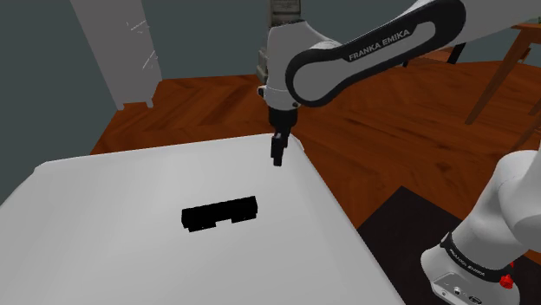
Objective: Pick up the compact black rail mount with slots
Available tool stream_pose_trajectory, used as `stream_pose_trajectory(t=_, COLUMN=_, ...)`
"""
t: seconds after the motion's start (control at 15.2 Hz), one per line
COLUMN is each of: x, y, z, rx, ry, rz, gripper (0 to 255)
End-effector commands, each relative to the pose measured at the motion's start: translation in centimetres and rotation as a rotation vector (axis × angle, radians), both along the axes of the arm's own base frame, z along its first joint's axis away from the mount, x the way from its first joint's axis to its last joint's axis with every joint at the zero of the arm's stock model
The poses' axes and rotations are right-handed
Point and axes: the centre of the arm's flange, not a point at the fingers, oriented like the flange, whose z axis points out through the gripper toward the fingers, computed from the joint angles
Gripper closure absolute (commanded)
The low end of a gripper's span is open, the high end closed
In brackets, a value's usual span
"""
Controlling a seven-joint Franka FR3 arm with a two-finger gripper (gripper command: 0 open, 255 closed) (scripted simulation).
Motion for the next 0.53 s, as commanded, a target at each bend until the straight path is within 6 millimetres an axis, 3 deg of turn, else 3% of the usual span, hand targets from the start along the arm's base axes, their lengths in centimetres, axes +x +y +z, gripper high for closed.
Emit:
stream_pose_trajectory(t=0.0, x=0.9, y=2.4, z=-1.2, rx=0.008, ry=-0.001, rz=0.043, gripper=0)
stream_pose_trajectory(t=0.46, x=2.5, y=10.3, z=-5.2, rx=0.033, ry=0.0, rz=0.191, gripper=0)
